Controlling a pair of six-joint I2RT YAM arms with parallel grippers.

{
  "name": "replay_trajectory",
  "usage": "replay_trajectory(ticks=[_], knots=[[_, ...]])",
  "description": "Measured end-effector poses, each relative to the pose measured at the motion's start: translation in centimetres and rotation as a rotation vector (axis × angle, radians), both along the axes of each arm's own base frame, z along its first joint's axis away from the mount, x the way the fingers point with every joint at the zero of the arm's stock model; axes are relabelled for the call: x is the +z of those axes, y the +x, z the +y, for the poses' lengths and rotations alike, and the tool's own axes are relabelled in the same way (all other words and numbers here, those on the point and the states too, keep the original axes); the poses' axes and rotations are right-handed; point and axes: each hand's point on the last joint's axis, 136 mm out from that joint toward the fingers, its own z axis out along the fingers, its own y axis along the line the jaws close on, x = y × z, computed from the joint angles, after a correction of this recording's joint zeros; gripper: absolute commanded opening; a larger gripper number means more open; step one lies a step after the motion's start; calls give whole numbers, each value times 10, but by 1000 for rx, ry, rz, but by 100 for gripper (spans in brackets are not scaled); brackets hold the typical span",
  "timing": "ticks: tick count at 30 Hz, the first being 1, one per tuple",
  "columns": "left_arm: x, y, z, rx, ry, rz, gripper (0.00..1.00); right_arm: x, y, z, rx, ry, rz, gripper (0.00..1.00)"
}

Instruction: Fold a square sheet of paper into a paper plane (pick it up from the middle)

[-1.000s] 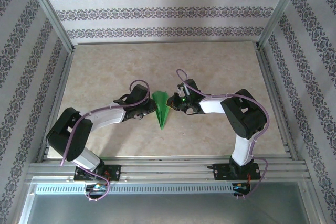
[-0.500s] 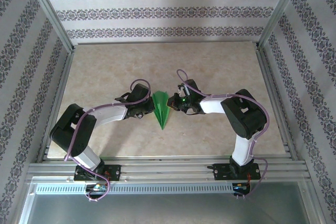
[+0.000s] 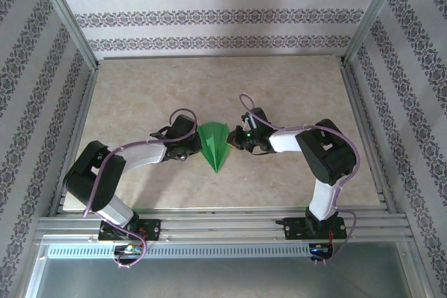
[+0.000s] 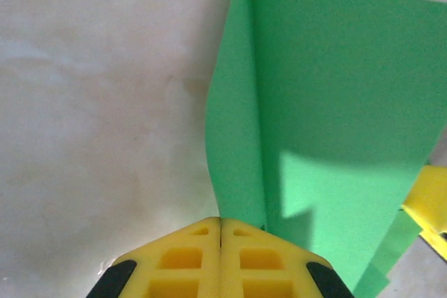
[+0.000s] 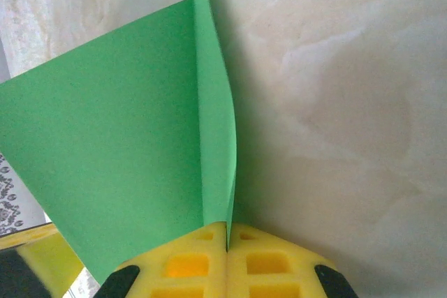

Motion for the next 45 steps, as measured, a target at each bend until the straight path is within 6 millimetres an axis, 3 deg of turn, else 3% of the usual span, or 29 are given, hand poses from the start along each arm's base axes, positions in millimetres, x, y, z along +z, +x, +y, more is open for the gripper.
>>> replay_trajectory(ticks=[3, 6, 8, 14, 16, 21, 27, 35, 45], knots=[[-2, -2, 1, 1, 3, 5, 21, 0, 0, 0, 0, 0, 0, 0], [1, -2, 2, 4, 6, 4, 30, 0, 0, 0, 1, 1, 0, 0], [9, -4, 4, 6, 2, -7, 33, 0, 0, 0, 1, 1, 0, 0], [64, -1, -2, 3, -84, -130, 39, 0, 0, 0, 1, 1, 1, 0], [69, -5, -9, -10, -101, -136, 41, 0, 0, 0, 1, 1, 1, 0], [61, -18, -35, -85, -103, -103, 40, 0, 0, 0, 2, 1, 1, 0], [50, -9, -58, -119, -79, -77, 39, 0, 0, 0, 2, 1, 1, 0], [39, 4, -63, -121, -33, -65, 48, 0, 0, 0, 2, 1, 1, 0], [22, -5, -60, -138, 39, -17, 49, 0, 0, 0, 2, 1, 1, 0]])
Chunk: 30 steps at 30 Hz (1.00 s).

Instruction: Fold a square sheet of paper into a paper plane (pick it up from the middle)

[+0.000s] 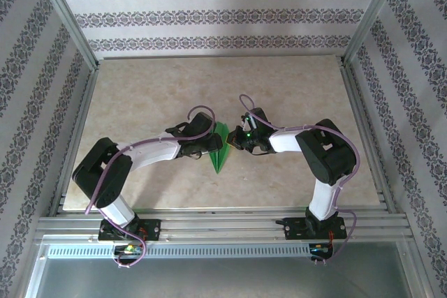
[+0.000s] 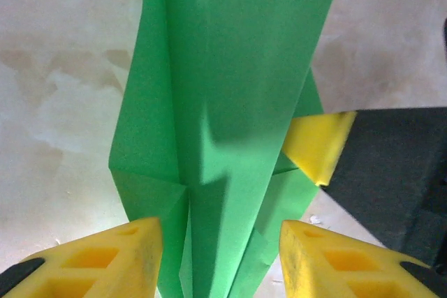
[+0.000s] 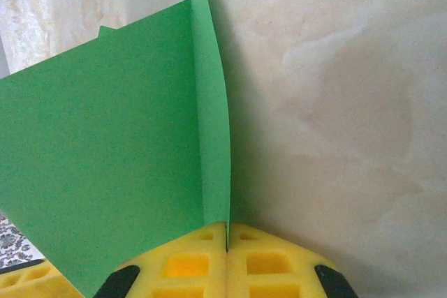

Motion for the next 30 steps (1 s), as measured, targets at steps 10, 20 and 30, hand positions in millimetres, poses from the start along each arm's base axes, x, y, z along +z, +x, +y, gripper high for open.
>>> replay_trajectory(ticks=[10, 20, 30], knots=[[-12, -11, -10, -49, 45, 45, 42, 0, 0, 0, 0, 0, 0, 0], [-18, -12, -20, -73, 99, 61, 39, 0, 0, 0, 0, 0, 0, 1], [-26, -9, -17, -65, 157, 72, 27, 0, 0, 0, 1, 0, 0, 2]])
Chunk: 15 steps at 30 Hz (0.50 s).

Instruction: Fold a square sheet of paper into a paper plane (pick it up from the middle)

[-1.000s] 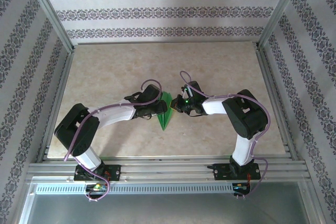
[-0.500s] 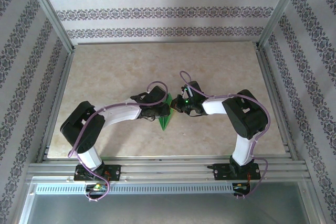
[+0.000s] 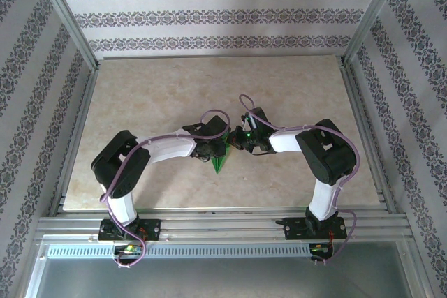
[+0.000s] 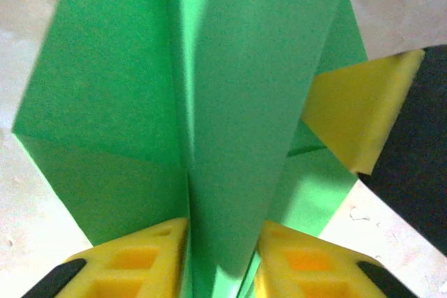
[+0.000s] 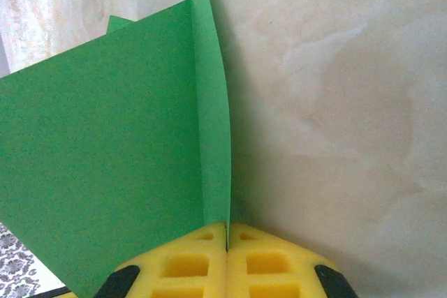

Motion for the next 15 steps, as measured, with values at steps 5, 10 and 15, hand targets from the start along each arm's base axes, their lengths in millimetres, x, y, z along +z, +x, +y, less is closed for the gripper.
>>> replay_trajectory(ticks=[5, 10, 15], knots=[[-3, 0, -4, -7, 31, 0, 24, 0, 0, 0, 0, 1, 0, 7], [-2, 1, -3, -3, 56, -11, 15, 4, 0, 0, -3, 8, -1, 18], [-3, 2, 6, 9, 96, -15, 8, 36, 8, -7, -25, 54, -63, 27]])
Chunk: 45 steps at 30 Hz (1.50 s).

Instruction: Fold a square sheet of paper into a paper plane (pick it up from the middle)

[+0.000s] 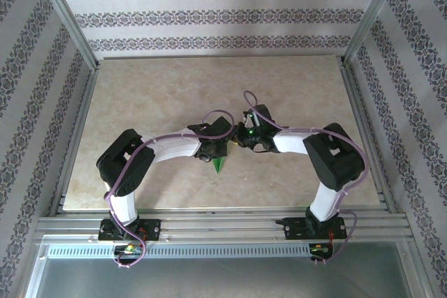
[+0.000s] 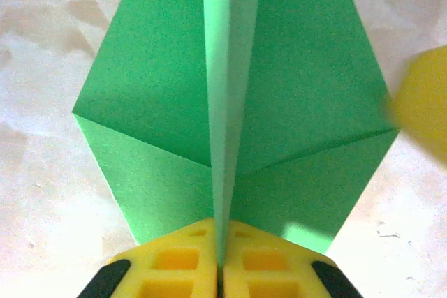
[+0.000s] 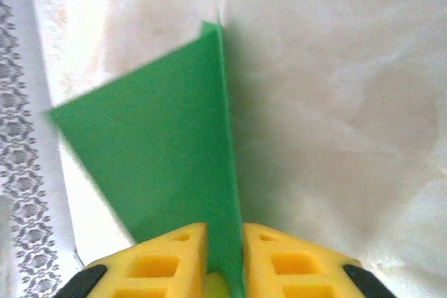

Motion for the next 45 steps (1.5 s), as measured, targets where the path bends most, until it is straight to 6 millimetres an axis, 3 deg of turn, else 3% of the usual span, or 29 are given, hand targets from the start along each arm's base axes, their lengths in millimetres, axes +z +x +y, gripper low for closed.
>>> replay_trajectory(ticks=[5, 9, 18, 27, 34, 45], knots=[[2, 1, 9, 5, 49, -7, 9, 36, 12, -26, -67, 33, -84, 28], [6, -2, 17, -10, 93, -7, 9, 48, 18, -44, -108, 23, -120, 27], [12, 2, 16, -57, 129, -11, 22, 38, 13, -52, -120, -7, -99, 26], [-2, -1, 19, -69, 168, 27, 24, 34, 10, -54, -120, -13, -86, 25], [-10, -4, 23, -69, 195, 51, 13, 34, 10, -54, -120, -13, -86, 24], [-7, -1, 26, -63, 224, 44, 5, 34, 10, -54, -120, -13, -86, 24]])
